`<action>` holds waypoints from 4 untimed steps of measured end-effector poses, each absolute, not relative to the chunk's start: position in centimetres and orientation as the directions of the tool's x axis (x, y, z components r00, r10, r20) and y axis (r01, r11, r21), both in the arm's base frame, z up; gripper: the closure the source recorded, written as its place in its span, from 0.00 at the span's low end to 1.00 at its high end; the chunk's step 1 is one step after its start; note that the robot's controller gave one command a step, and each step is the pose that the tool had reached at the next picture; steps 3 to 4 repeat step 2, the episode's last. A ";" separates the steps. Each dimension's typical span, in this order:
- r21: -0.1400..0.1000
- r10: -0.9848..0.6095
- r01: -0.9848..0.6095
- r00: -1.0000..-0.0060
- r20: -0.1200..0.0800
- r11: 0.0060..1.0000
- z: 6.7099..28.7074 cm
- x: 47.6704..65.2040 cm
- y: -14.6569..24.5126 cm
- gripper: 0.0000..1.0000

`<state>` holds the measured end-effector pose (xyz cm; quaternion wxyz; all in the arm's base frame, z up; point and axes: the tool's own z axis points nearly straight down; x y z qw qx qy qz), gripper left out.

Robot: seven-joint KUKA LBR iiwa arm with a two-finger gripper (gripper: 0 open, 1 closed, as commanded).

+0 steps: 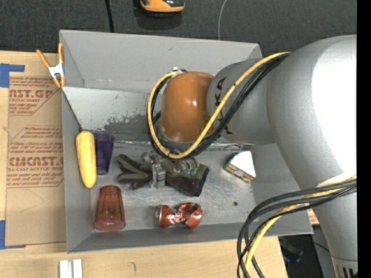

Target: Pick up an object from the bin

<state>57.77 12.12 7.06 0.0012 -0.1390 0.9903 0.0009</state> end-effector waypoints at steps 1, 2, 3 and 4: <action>0.002 -0.276 -0.276 -0.961 -0.003 0.961 7.1 57.8 12.1 1.00; -0.001 -0.293 -0.293 -0.956 -0.009 0.956 23.8 55.9 10.8 1.00; -0.001 -0.293 -0.293 -0.956 -0.009 0.956 23.8 55.9 10.8 1.00; -0.001 -0.293 -0.293 -0.956 -0.009 0.956 23.8 55.9 10.8 1.00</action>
Offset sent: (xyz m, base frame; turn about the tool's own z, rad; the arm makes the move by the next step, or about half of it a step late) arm -0.0204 -0.0140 0.1640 -0.0190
